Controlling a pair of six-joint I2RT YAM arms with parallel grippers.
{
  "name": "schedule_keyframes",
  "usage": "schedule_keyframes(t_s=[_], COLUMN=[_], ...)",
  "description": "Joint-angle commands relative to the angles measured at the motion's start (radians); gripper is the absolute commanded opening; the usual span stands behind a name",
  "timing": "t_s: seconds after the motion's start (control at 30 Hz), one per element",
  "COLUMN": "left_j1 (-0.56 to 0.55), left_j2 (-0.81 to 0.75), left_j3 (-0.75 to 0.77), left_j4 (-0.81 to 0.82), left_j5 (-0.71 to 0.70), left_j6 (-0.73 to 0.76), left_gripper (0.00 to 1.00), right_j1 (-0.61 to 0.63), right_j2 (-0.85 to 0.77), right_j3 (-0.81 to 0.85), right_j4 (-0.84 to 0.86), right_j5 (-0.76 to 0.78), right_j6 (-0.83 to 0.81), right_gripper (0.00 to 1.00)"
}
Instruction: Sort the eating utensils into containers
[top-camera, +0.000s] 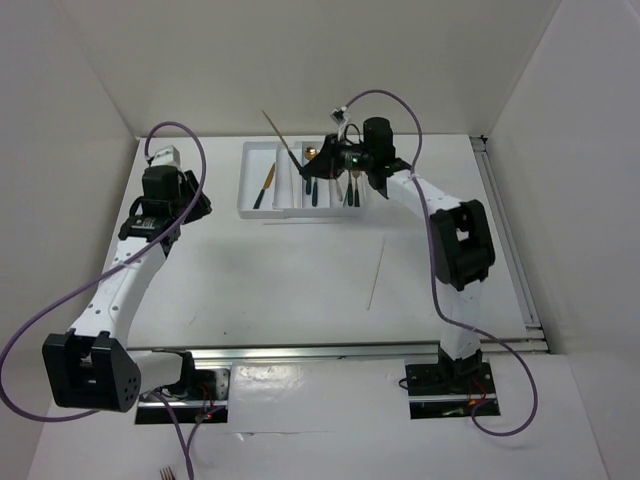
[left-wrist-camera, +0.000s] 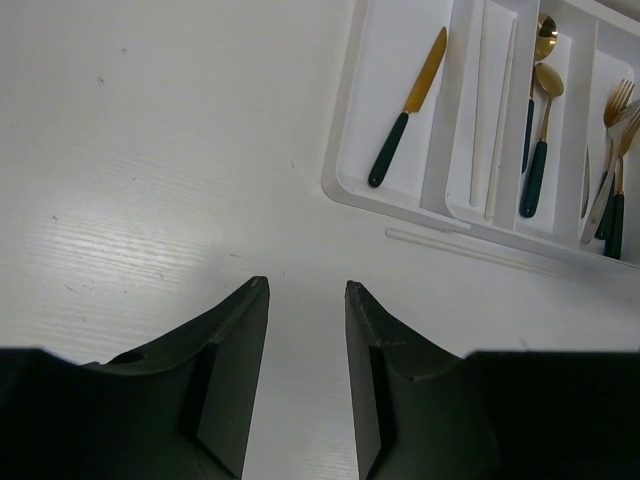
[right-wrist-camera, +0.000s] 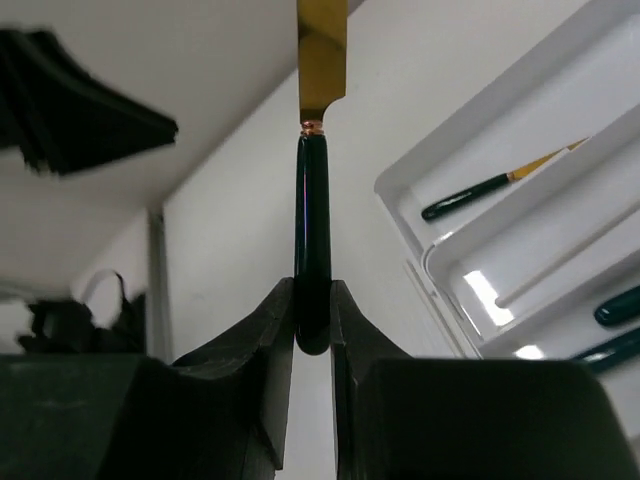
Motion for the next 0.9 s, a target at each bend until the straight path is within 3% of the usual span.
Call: schedule_keyframes(t_s=[0.0, 0.07, 0.13, 0.33, 0.6, 0.73, 0.87], left_j1=[0.003, 0.003, 0.003, 0.023, 0.033, 0.033, 0.033], left_j2=[-0.048, -0.048, -0.057, -0.066, -0.075, -0.075, -0.085], left_j3=[0.039, 0.048, 0.048, 0.03, 0.03, 0.03, 0.01], left_j4=[0.007, -0.002, -0.014, -0.014, -0.034, -0.034, -0.034], left_j5=[0.007, 0.007, 0.018, 0.03, 0.052, 0.052, 0.062], left_j6=[0.059, 0.07, 0.079, 0.088, 0.077, 0.077, 0.077], left_gripper=[0.5, 0.5, 0.5, 0.5, 0.5, 0.5, 0.5], right_j1=[0.022, 0.034, 0.068, 0.145, 0.188, 0.188, 0.188], right_j2=[0.146, 0.228, 0.341, 0.496, 0.555, 0.576, 0.602], right_j3=[0.15, 0.264, 0.429, 0.635, 0.622, 0.631, 0.6], right_j4=[0.16, 0.191, 0.102, 0.01, -0.101, -0.185, -0.161], right_j5=[0.035, 0.046, 0.097, 0.228, 0.378, 0.45, 0.478], right_j6=[0.642, 0.767, 0.815, 0.922, 1.007, 0.984, 0.945], right_gripper=[0.0, 0.0, 0.0, 0.0, 0.0, 0.0, 0.0])
